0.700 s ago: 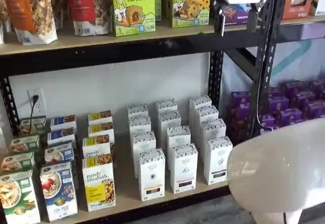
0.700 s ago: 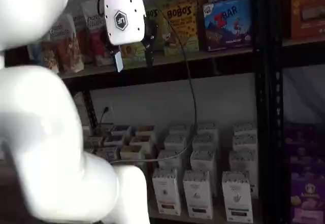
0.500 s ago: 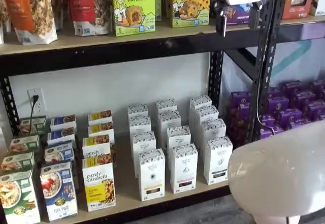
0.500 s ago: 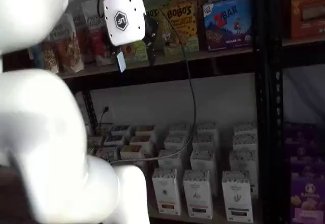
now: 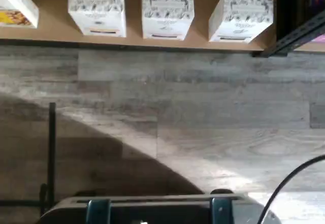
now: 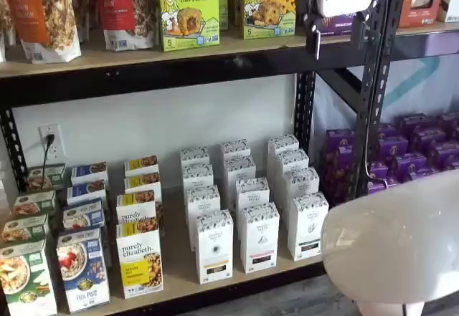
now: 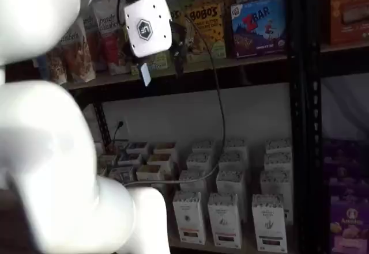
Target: Pick up the white box with a green strip in the middle, on the bottom shelf, the sixth box from the left
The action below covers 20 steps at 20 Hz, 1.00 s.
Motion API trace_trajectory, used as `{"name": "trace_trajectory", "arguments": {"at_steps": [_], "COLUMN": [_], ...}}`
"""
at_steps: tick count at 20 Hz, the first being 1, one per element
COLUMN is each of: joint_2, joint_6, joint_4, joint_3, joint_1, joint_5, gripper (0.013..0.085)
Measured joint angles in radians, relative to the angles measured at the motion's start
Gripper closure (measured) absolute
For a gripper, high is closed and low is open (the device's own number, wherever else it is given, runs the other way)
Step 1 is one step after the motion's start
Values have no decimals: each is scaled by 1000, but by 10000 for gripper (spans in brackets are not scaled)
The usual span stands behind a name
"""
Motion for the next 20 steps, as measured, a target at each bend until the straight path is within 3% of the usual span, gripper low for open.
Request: {"name": "trace_trajectory", "arguments": {"at_steps": [5,13,20], "joint_2": [3,51,118], "joint_6": [-28,-138,-203], "joint_4": [-31,18,27], "joint_3": [76,205,316], "joint_1": [-36,-159,-230], "joint_5": [-104,-278,-450], "gripper": [130,130,130]}}
